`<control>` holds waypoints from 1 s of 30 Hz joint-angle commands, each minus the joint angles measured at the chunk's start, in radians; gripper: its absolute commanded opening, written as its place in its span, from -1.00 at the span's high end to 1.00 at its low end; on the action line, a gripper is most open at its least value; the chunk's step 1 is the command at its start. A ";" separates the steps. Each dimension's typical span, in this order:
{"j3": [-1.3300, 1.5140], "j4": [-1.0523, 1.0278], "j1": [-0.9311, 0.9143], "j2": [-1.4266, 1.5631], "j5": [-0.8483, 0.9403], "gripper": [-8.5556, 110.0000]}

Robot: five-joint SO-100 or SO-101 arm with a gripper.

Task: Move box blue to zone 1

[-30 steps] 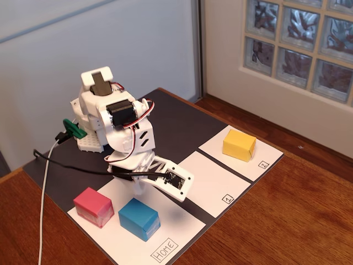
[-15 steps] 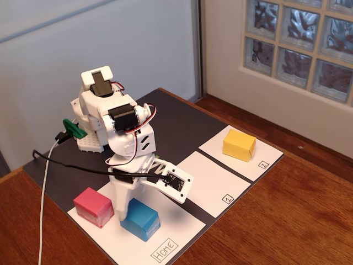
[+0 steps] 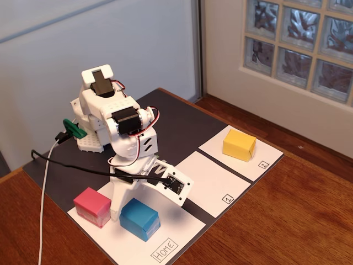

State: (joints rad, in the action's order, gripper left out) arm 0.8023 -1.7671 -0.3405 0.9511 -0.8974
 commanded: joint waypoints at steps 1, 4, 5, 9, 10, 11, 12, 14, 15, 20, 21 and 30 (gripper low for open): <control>0.029 -0.101 0.015 0.089 -0.015 -0.01; 0.080 -0.052 0.018 0.104 -0.028 -0.01; 0.104 -0.032 0.018 0.112 -0.032 -0.01; 0.166 0.026 0.020 0.127 -0.031 -0.01; 0.167 0.035 0.020 0.127 -0.029 -0.01; 0.167 0.044 0.020 0.127 -0.026 0.00; 0.167 0.057 0.018 0.127 -0.023 0.00; 0.167 0.080 0.015 0.123 -0.015 0.00; 0.167 0.092 0.014 0.121 -0.011 0.01; 0.167 0.156 0.009 0.103 0.008 0.03; 0.167 0.166 0.006 0.094 0.008 0.03; 0.167 0.252 0.012 0.026 -0.035 0.07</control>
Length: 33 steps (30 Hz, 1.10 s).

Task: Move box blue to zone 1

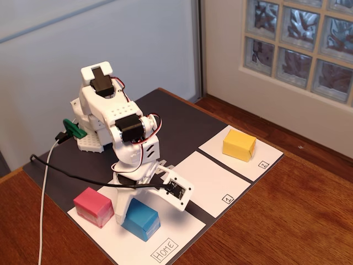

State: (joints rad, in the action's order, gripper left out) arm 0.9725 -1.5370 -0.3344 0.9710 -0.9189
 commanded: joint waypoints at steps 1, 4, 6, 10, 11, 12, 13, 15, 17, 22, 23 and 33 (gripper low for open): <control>-0.003 0.031 0.008 0.000 -0.017 0.07; -0.003 0.055 0.014 -0.014 -0.023 0.08; -0.003 0.066 0.015 -0.025 -0.025 0.08; -0.003 0.078 0.017 -0.052 -0.028 0.07; -0.003 0.083 0.018 -0.060 -0.028 0.07; -0.003 0.086 0.018 -0.067 -0.028 0.07; -0.003 0.089 0.018 -0.075 -0.028 0.06; -0.003 0.098 0.017 -0.089 -0.028 0.06; -0.002 0.112 0.015 -0.097 -0.029 0.07; 0.005 0.158 0.017 -0.109 -0.014 0.09; 0.005 0.163 0.017 -0.110 -0.012 0.10; 0.005 0.166 0.014 -0.127 -0.011 0.25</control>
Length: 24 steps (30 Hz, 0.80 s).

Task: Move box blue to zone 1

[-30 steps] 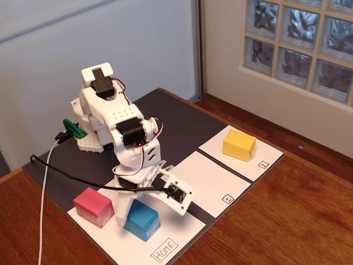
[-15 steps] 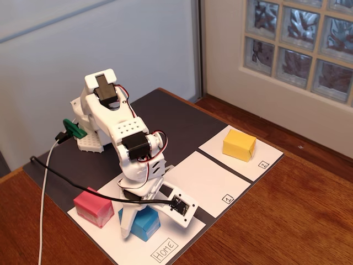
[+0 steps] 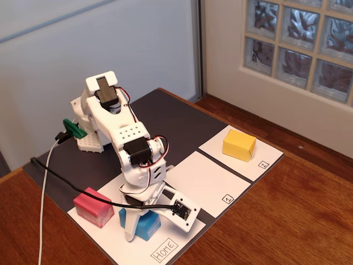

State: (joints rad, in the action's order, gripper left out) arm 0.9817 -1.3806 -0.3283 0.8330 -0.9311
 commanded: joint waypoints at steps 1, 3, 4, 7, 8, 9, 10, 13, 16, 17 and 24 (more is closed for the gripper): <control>-0.005 0.011 0.008 0.011 0.005 0.34; -0.008 0.011 0.009 0.009 0.009 0.48; -0.009 0.011 0.011 0.009 0.011 0.55; -0.014 0.009 0.011 0.006 0.012 0.75; -0.014 0.008 0.012 0.006 0.012 0.79; -0.015 0.006 0.012 0.006 0.012 0.83; -0.017 0.003 0.014 0.009 0.012 0.86; -0.017 -0.009 0.014 0.034 0.014 0.86; -0.034 -0.040 0.014 0.086 0.014 0.86; -0.067 -0.074 0.014 0.095 0.014 0.86; -0.449 -0.402 0.028 0.098 0.005 0.86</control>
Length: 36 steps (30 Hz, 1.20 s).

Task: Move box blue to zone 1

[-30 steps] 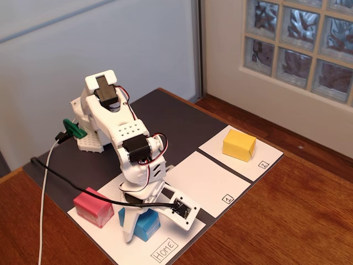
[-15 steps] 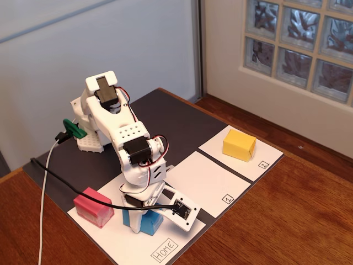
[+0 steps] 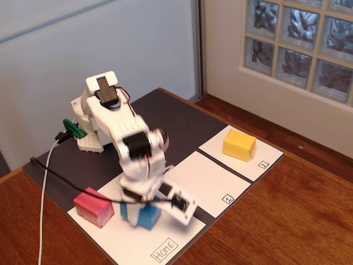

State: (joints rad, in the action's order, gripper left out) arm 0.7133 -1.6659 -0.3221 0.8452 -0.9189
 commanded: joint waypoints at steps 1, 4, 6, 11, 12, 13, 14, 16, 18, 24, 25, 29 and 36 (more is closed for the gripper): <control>-0.221 -0.152 0.029 0.089 -0.017 0.86; -0.276 -0.229 0.066 0.127 -0.067 0.86; -0.276 -0.256 0.100 0.164 -0.106 0.86; -0.236 -0.265 0.221 0.261 -0.241 0.86; -0.235 -0.265 0.250 0.273 -0.270 0.86; -0.235 -0.265 0.281 0.285 -0.299 0.86; -0.235 -0.267 0.310 0.293 -0.330 0.86; -0.235 -0.267 0.370 0.304 -0.383 0.86; -0.233 -0.267 0.426 0.305 -0.425 0.86; -0.232 -0.267 0.560 0.250 -0.509 0.86; -0.232 -0.267 0.578 0.239 -0.517 0.86; -0.213 -0.267 0.643 0.206 -0.545 0.86; -0.166 -0.267 0.681 0.150 -0.538 0.86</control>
State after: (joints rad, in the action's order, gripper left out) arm 0.5446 -1.7656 0.3467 0.9894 -1.4696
